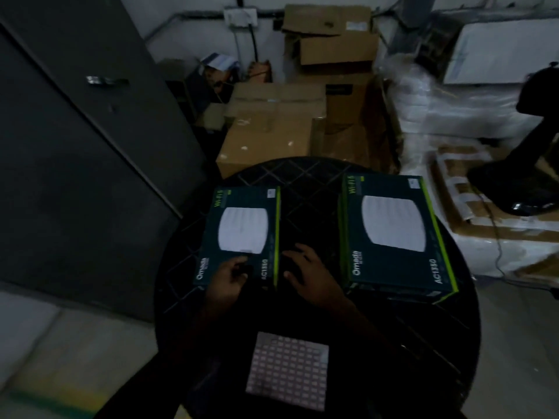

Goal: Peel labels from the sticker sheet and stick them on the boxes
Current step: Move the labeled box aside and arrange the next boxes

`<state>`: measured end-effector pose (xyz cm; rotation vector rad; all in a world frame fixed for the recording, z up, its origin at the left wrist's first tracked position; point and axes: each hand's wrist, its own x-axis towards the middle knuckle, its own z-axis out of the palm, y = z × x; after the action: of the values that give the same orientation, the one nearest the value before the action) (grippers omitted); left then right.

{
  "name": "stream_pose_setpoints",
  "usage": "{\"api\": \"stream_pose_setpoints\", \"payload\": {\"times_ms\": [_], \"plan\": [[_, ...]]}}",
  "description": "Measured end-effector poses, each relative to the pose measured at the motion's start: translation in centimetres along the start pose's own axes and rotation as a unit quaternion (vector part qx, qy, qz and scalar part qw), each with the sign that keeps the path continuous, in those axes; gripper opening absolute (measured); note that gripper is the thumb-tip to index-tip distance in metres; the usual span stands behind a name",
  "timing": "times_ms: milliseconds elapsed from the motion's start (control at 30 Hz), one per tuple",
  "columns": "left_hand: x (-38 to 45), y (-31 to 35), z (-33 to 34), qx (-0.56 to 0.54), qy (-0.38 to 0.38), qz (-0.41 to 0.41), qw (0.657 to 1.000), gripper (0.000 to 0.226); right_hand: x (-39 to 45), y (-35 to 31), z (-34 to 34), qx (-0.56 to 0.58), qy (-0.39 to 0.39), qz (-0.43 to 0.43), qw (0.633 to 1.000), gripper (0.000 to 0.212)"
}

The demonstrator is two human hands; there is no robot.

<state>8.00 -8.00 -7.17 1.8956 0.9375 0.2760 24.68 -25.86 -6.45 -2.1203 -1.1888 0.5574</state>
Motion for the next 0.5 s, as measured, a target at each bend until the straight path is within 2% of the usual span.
{"api": "stream_pose_setpoints", "payload": {"times_ms": [100, 200, 333, 500], "plan": [[0.1, -3.6, -5.2, 0.105, -0.003, -0.02, 0.994, 0.04, 1.2, -1.9, 4.2, 0.001, -0.018, 0.036, 0.999, 0.054], [0.7, -6.4, -8.3, 0.199, -0.041, -0.049, 0.978, 0.056, 1.9, -2.7, 7.6, 0.006, -0.058, 0.071, 0.996, 0.066], [1.5, -7.5, -8.8, 0.157, -0.11, -0.025, 0.981, 0.062, 2.9, -3.2, 9.9, -0.011, -0.043, 0.117, 0.992, 0.085], [1.3, -6.6, -9.0, 0.102, -0.084, -0.001, 0.991, 0.063, 3.2, -5.7, 9.1, -0.033, -0.013, 0.146, 0.989, 0.113]]}}
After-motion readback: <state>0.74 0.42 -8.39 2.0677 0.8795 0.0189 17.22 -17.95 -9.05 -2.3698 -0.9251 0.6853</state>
